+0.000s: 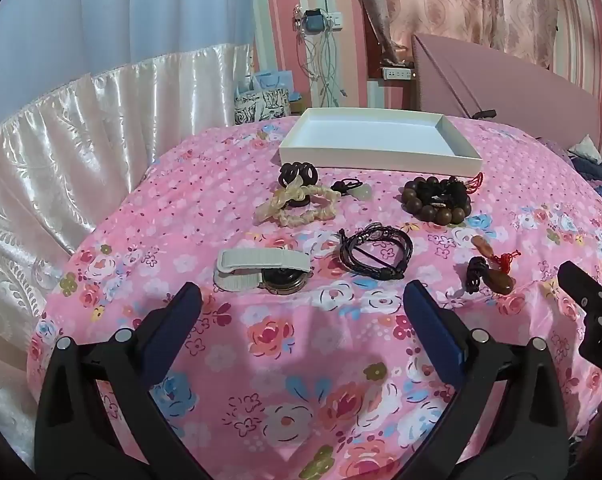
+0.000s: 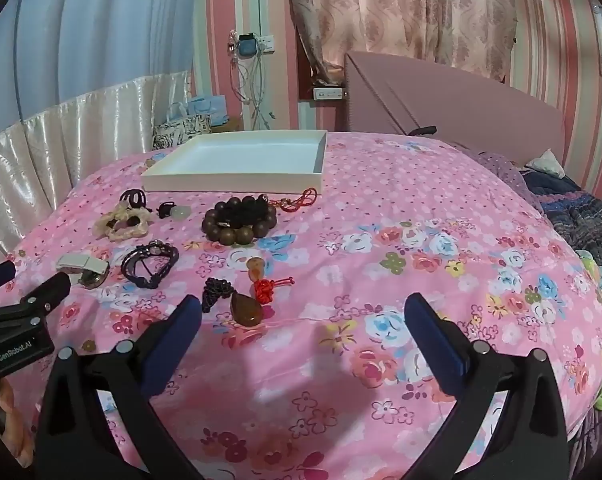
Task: Organize jewelry
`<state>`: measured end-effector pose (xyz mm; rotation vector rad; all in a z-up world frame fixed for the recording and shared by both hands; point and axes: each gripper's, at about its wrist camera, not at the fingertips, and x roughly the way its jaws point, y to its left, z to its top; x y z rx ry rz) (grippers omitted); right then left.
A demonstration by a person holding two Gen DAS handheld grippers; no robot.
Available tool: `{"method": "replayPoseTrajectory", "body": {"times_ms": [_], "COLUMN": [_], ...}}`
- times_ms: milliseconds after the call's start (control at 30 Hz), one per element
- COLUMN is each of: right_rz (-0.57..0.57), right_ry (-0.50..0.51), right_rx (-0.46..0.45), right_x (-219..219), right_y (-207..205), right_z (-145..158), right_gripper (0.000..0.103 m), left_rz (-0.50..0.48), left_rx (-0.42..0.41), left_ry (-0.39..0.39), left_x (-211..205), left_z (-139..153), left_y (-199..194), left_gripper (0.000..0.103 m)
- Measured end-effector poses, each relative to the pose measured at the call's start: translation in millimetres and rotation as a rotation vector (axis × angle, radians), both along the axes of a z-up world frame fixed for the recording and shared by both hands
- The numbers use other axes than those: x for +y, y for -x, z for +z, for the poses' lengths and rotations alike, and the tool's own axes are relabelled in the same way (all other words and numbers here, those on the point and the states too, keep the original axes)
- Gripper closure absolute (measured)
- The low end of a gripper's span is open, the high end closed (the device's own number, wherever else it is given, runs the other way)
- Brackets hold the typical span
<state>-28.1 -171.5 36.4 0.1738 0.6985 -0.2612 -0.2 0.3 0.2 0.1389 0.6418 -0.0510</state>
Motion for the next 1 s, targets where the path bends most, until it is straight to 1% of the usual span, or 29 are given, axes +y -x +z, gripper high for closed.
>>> {"method": "replayPoseTrajectory", "body": {"times_ms": [267, 633, 700, 1000], "right_rz": [-0.007, -0.016, -0.019, -0.025], "right_ry": [0.01, 0.021, 0.025, 0.04], "right_rx": [0.003, -0.001, -0.004, -0.007], "right_x": [-2.7, -4.0, -3.1, -3.2], "right_y": [-0.2, 1.1, 1.5, 2.6], "right_z": [2.7, 4.1, 3.9, 7.4], "right_gripper": [0.002, 0.002, 0.002, 0.002], "left_rz": [-0.002, -0.008, -0.011, -0.012], "left_rx": [0.002, 0.009, 0.006, 0.005], "left_ry": [0.004, 0.001, 0.002, 0.004], "left_x": [1.4, -5.6, -2.8, -3.1], "left_z": [1.7, -3.8, 1.4, 2.9], "left_y": [3.3, -0.4, 2.4, 3.6], "left_gripper": [0.003, 0.003, 0.003, 0.003]}}
